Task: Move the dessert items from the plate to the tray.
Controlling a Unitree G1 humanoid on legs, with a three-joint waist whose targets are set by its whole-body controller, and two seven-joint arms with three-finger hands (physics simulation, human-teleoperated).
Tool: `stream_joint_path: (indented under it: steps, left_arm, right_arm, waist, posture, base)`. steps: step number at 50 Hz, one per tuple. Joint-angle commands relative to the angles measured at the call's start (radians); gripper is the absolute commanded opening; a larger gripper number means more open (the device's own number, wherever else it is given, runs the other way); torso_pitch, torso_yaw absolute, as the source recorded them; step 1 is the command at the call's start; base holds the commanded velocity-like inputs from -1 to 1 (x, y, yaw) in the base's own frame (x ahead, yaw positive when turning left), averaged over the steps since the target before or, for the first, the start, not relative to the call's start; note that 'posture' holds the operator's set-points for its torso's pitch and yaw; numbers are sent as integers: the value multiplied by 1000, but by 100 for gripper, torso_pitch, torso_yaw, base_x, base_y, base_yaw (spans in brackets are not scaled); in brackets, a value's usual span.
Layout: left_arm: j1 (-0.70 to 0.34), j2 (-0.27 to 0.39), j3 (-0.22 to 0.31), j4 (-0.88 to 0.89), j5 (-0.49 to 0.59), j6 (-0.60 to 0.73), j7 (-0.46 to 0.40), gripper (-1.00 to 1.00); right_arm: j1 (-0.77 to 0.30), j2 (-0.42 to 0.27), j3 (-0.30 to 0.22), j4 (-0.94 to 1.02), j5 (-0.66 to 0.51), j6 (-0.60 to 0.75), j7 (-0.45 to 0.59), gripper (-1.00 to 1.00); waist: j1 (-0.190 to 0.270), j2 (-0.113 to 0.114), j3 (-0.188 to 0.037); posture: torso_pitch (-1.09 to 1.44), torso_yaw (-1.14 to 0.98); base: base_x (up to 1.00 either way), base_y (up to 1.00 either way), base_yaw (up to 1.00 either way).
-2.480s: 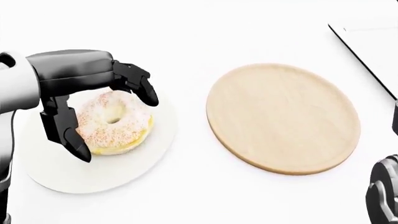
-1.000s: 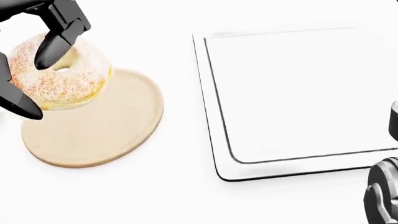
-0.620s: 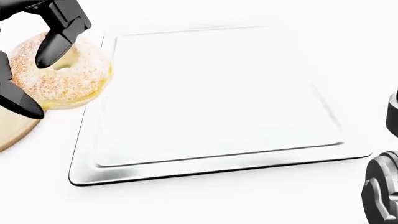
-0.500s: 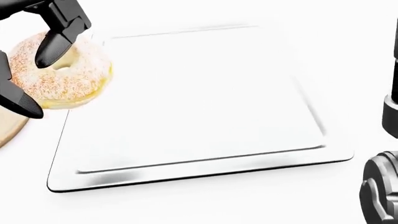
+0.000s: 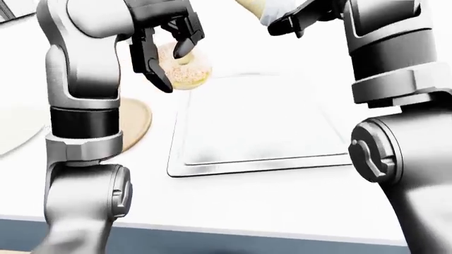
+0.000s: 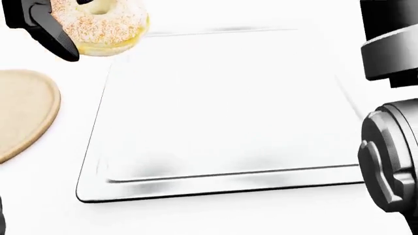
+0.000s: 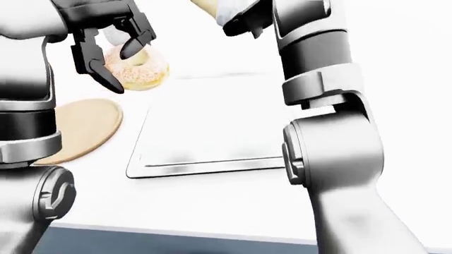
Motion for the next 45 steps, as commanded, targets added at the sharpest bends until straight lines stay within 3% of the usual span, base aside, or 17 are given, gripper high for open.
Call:
stream_joint_path:
  steps: [1, 2, 6, 17, 20, 31, 45]
  left_arm:
    - [-39, -5, 9, 34, 7, -39, 48, -100]
    - [-41, -15, 6, 66, 8, -56, 65, -100]
    - [-37, -58, -7, 158, 7, -116, 121, -100]
    - [12, -112, -17, 136, 19, -141, 120, -100]
    - [22, -126, -16, 101, 18, -117, 105, -100]
    - [9, -146, -21, 71, 2, -84, 81, -100]
    - [15, -157, -25, 35, -2, -69, 70, -100]
  right_arm:
    - [-53, 4, -7, 48, -44, -102, -1, -100]
    - [-71, 14, -18, 98, -50, -128, -23, -100]
    - [-112, 31, -22, 246, -90, -190, -38, -100]
    - [-98, 36, -2, 360, -218, -242, -12, -100]
    - [-89, 36, 33, 373, -286, -261, 29, -100]
    - [-69, 3, 62, 388, -489, -300, 106, -100]
    - [-3, -2, 18, 392, -590, -313, 186, -100]
  waist:
    - [-4, 12, -31]
    - [-4, -13, -20]
    - [-1, -15, -42]
    - [27, -52, -47]
    - [32, -51, -47]
    - [31, -39, -50]
    - [22, -38, -52]
  posture:
    - [0, 0]
    - [0, 0]
    - [0, 0]
    - [0, 0]
    - [0, 0]
    - [0, 0]
    - [0, 0]
  base:
    - [0, 0, 0]
    - [0, 0, 0]
    - [0, 0, 0]
    - [0, 0, 0]
    - [0, 0, 0]
    - [0, 0, 0]
    - [0, 0, 0]
